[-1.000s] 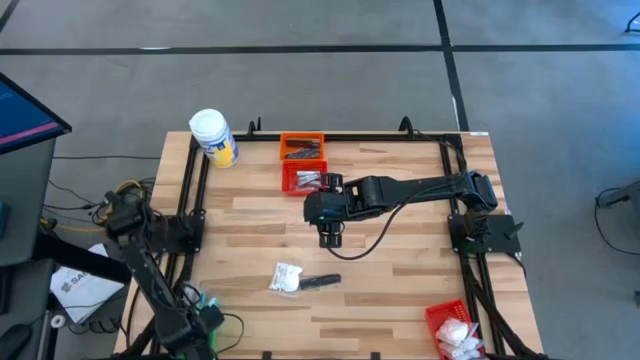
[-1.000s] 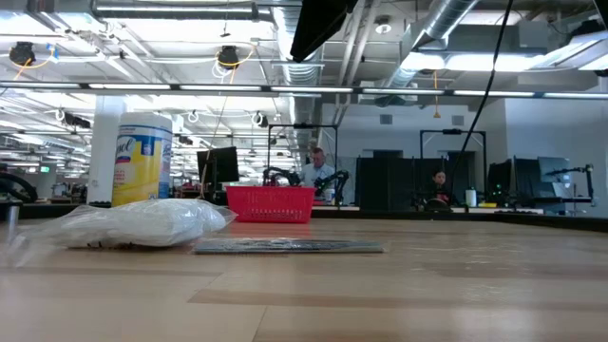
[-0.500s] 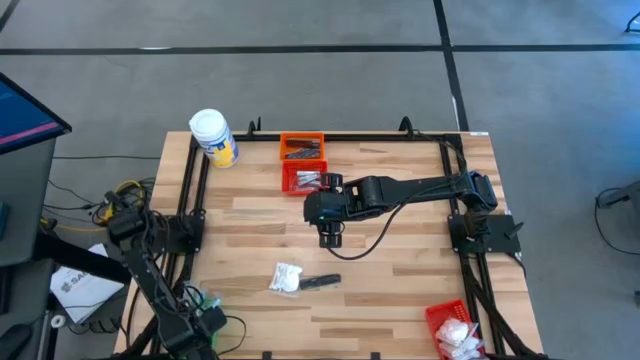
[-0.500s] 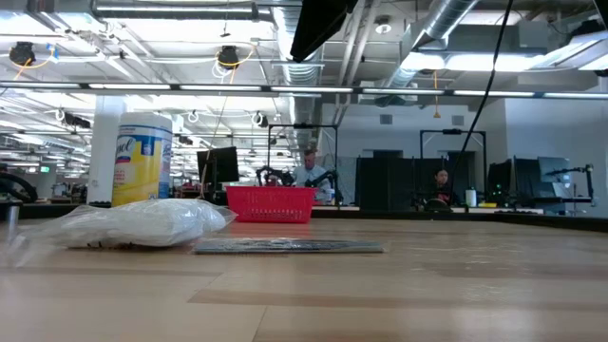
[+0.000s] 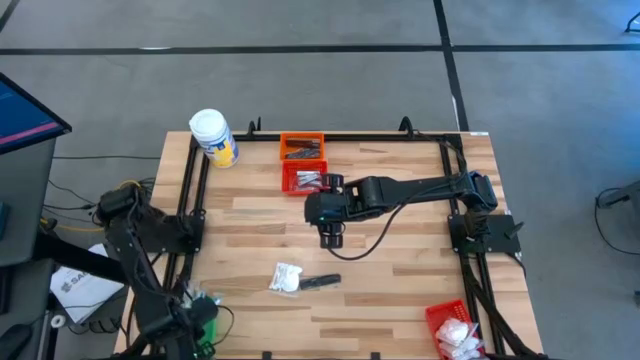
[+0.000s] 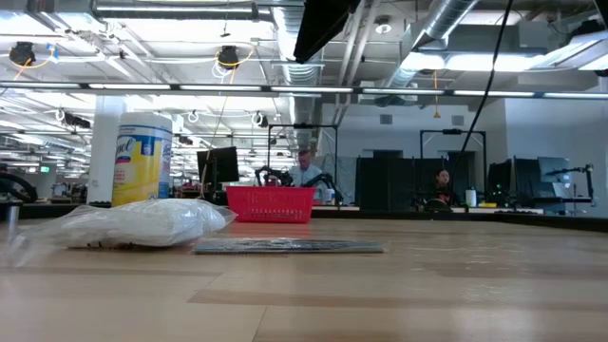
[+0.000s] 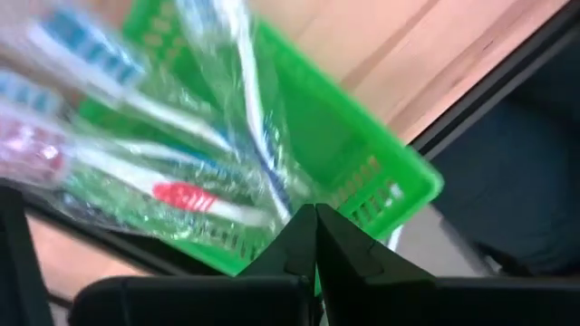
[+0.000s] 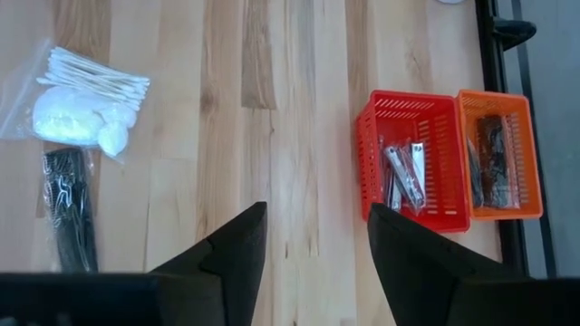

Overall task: Pick & Place Travel size toiletries
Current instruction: Put the cotton pack into the bottom red basket

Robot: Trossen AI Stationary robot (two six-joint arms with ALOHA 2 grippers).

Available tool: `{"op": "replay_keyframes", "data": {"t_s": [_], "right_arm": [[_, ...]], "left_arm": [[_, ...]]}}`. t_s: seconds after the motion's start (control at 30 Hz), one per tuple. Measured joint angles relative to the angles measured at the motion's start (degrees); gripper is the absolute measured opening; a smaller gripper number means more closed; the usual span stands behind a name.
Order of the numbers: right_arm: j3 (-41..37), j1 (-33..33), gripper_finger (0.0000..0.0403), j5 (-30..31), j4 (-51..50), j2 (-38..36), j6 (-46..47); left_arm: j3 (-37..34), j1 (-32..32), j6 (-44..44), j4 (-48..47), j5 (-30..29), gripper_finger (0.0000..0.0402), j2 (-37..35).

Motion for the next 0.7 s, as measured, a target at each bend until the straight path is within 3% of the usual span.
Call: {"op": "replay_keyframes", "data": {"t_s": [0.23, 0.47, 0.7], "right_arm": [[0.0, 1.3, 0.018, 0.0, -1.3, 0.0, 0.6], [-3.4, 2.9, 0.0184, -0.3, -1.0, -0.1, 0.9], [-14.7, 2.9, 0.0183, -11.6, -1.7, -3.5, 1.7]], "left_arm": [[0.0, -0.2, 3.0, -0.1, -12.8, 0.0, -3.0], [0.0, 1.1, 10.9, -0.1, -20.3, 0.0, -3.2], [0.0, 4.1, 20.1, -0.1, -24.7, 0.0, -3.2]]}}
